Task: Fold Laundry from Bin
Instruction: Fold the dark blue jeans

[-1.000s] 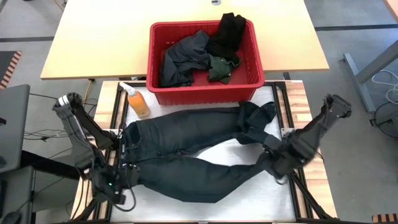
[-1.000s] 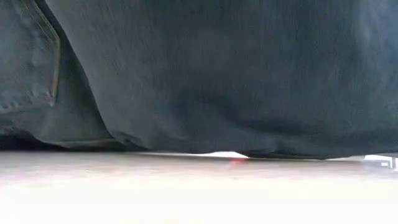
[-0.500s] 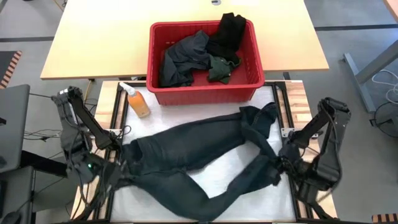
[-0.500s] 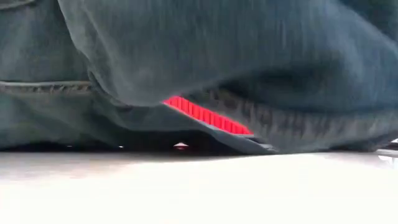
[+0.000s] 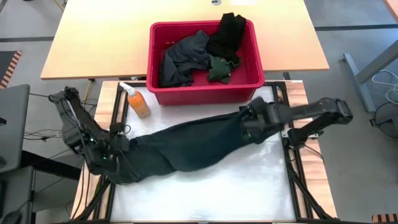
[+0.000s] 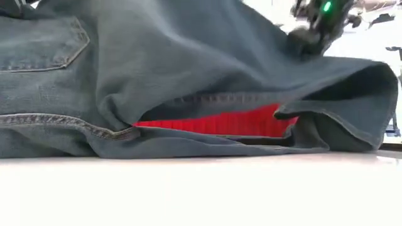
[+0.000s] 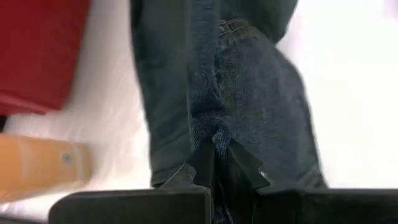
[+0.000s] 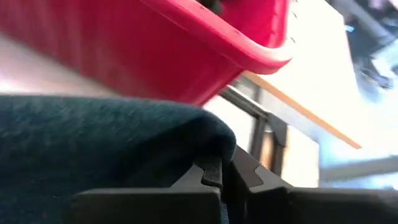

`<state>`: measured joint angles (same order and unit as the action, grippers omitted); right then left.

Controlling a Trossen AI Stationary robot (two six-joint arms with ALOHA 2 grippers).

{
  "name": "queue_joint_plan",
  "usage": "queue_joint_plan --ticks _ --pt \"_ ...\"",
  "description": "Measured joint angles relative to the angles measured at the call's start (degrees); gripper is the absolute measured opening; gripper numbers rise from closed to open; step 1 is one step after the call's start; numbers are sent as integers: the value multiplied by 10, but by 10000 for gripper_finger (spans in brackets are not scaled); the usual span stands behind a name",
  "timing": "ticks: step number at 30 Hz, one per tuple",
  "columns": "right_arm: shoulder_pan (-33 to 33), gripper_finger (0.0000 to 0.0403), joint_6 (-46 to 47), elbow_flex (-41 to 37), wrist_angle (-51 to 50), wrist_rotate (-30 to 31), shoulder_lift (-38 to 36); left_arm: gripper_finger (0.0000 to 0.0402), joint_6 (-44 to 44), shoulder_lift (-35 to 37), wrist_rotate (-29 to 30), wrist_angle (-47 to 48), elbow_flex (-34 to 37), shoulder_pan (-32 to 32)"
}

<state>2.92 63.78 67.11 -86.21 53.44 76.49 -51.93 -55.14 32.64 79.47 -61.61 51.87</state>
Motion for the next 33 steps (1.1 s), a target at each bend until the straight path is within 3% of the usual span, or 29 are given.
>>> queue_joint_plan --ticks 3,8,16,20,27,33 --pt "-55 18 -67 -43 75 -13 8 2 -4 -8 0 -10 23 -12" --pt "-84 18 -138 -107 202 -45 29 2 -8 -22 -36 -30 104 -46" --pt "-92 19 -143 -114 208 -38 82 5 0 -27 -70 -76 191 -85" --pt "-98 42 -160 -114 205 -39 103 36 24 -28 -80 -123 220 -92" --pt "-93 104 -194 -103 170 -53 100 127 28 -35 -69 -70 206 -118" --pt "-78 123 -188 -21 80 -56 67 145 78 -35 27 -66 134 -124"
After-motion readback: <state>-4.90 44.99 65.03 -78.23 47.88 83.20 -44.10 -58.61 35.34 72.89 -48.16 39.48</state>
